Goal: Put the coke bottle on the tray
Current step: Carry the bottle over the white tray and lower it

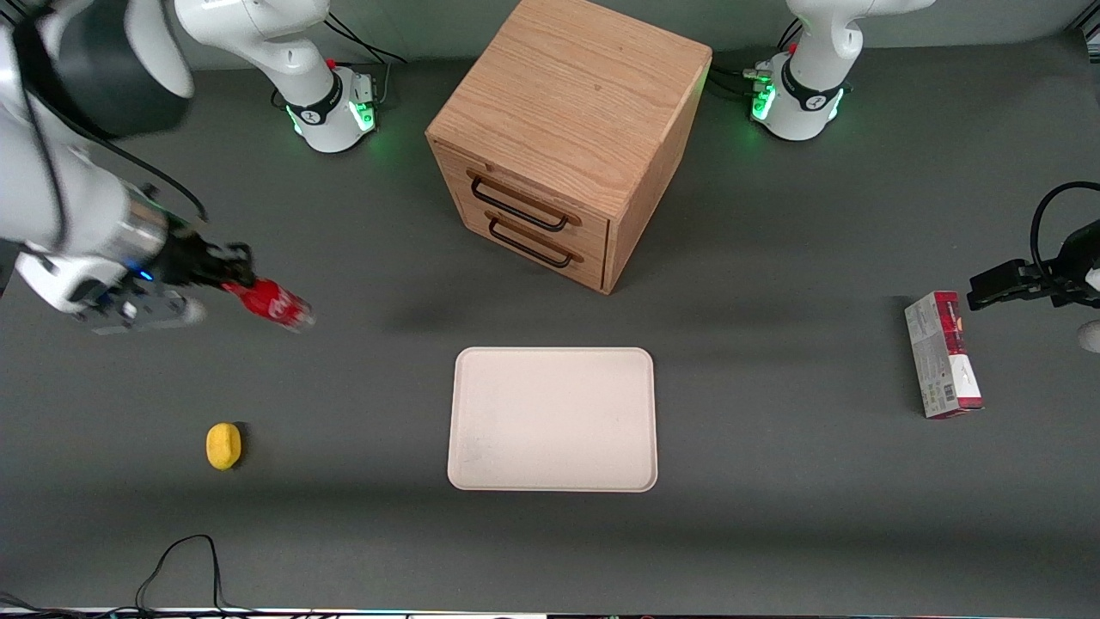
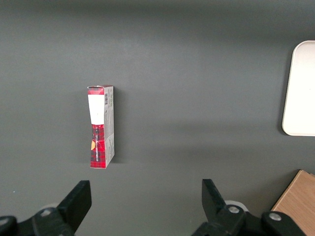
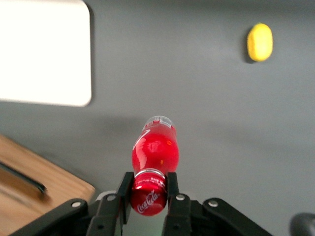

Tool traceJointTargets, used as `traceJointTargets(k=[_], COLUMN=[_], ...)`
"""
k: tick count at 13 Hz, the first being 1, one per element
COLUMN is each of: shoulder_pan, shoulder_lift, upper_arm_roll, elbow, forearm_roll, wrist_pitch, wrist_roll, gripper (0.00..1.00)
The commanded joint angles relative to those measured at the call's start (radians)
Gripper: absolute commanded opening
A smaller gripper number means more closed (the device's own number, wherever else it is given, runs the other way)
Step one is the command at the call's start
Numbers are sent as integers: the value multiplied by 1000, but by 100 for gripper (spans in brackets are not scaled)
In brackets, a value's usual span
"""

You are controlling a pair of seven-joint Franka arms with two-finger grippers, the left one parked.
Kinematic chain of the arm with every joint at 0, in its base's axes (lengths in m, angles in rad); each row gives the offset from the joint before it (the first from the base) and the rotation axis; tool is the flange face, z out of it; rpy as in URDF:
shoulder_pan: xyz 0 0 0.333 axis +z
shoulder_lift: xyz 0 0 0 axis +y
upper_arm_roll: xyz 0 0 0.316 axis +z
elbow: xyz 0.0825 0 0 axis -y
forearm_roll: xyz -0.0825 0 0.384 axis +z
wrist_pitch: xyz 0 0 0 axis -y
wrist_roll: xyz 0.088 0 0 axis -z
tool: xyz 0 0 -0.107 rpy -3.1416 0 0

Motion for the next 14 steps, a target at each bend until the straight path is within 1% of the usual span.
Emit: traceJointTargets(k=[1,3,6,8,10,11,14], shoulder_pan=[54,77,108,133,150,150,162], shoulder_lift=[318,459,538,592,627,648,673], upper_arm_roll=[28,65,85,84,87,87,87], elbow=[420,554,563,563,563,565,563], forearm_roll=[-2,-4,-11,-16,-50,-50,-59], wrist_pitch=[-106,-57,105,196,246,280,319], wrist_roll=[220,385,483,530,535,535,535], gripper=[0,0,0,0,0,0,0])
